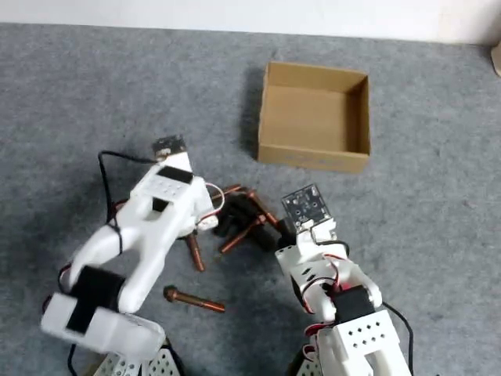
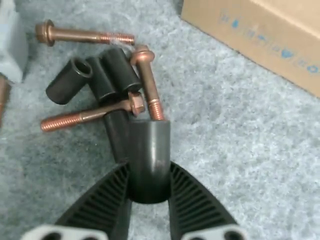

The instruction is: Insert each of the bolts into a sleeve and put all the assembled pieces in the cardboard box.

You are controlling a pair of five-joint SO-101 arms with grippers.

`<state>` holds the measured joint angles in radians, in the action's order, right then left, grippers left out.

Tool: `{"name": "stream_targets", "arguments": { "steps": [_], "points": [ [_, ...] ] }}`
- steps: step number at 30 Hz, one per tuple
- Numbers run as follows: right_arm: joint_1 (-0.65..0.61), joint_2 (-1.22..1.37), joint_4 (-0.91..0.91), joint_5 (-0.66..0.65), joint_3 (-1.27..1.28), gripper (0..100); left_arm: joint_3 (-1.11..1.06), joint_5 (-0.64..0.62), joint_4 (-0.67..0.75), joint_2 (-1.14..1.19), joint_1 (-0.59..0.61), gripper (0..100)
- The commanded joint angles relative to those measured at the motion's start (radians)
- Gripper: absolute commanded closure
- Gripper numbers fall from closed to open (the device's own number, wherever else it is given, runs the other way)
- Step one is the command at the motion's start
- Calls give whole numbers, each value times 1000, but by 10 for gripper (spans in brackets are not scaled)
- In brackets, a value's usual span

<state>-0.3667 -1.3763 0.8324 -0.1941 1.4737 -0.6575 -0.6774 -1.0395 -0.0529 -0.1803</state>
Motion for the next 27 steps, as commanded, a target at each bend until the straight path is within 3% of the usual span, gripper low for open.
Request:
{"name": "stream_targets", "arguments": {
  "steps": [1,6,11,19,27],
  "points": [
    [8,-16,-28,3,-5,994,-8,84,-9,-179,-18,996],
    [2,-16,-30,3,-5,994,-35,146,-5,-392,-25,996],
    [4,-16,-122,9,-5,994,-30,255,91,-541,-91,996],
    [-96,-16,-401,11,-5,994,-38,258,361,-697,-104,996],
    [-185,-16,-575,11,108,994,-41,209,381,-881,-104,996]
  ]
}}
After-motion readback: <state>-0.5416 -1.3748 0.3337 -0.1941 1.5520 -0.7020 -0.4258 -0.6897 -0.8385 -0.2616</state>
